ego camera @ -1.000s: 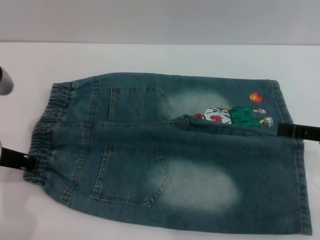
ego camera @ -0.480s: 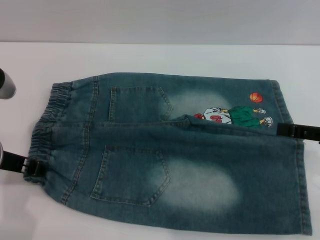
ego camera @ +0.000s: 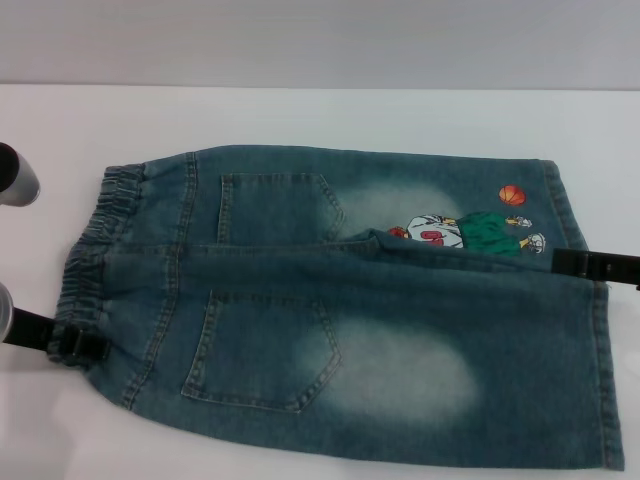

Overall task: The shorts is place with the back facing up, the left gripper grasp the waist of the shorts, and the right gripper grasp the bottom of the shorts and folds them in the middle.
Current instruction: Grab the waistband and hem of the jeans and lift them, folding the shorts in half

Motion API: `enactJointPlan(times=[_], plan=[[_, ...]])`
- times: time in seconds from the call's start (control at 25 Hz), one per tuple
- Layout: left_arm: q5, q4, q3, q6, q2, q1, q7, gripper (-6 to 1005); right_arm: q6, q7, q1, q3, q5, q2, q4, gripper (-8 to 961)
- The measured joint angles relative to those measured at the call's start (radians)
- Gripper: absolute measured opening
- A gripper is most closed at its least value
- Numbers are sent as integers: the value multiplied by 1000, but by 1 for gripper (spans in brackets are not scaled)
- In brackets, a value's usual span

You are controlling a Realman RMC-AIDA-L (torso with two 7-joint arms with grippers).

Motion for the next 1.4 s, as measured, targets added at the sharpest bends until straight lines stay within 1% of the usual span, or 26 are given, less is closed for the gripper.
enactJointPlan(times=[0.2, 1.4], plan=[[-2, 12, 6, 7, -1, -7, 0, 868, 0, 0, 2, 0, 0, 0, -1, 734], [-5, 56, 21, 0, -2, -39, -1, 860, 4, 0, 3, 0, 0, 0, -6, 735]])
